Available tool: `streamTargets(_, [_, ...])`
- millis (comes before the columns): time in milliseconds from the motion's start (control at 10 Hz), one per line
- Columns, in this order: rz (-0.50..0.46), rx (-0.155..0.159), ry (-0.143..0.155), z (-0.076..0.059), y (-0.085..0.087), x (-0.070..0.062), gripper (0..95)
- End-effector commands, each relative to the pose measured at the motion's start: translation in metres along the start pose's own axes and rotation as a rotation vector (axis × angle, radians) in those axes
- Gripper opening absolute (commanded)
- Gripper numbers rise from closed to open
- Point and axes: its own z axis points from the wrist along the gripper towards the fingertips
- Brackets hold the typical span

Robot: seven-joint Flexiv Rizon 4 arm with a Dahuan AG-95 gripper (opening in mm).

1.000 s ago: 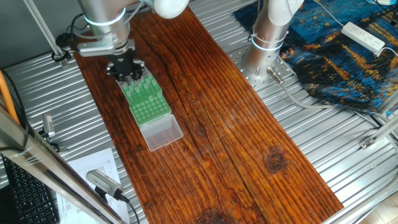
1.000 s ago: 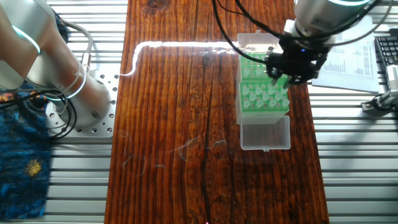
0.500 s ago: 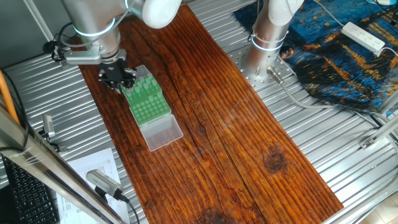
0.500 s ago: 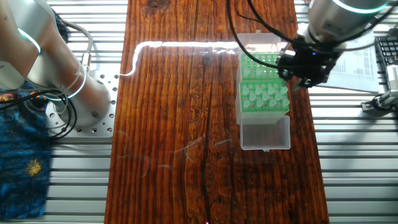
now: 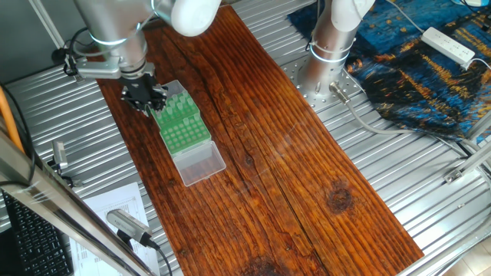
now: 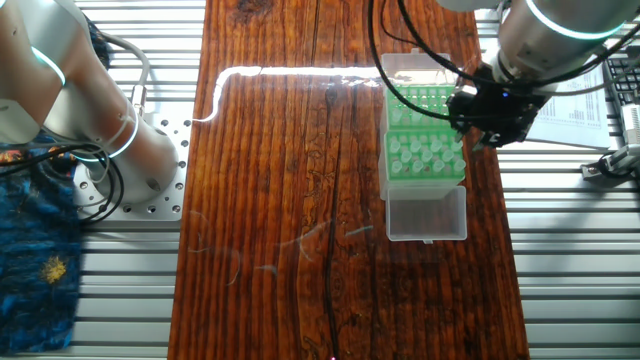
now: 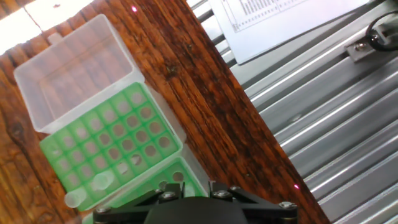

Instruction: Transfer all large pipette tips from one holder to another

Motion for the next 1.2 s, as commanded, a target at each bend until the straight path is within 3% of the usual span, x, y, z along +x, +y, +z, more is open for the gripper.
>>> streamTargets(100, [-0.008, 0.003, 0.013, -0.001, 0.001, -0.001, 19.0])
streamTargets(400, [0.016, 0.009, 0.014, 0.009, 0.008, 0.000, 19.0])
streamTargets(1200, [0.036, 0.012, 0.009, 0.016, 0.008, 0.004, 19.0])
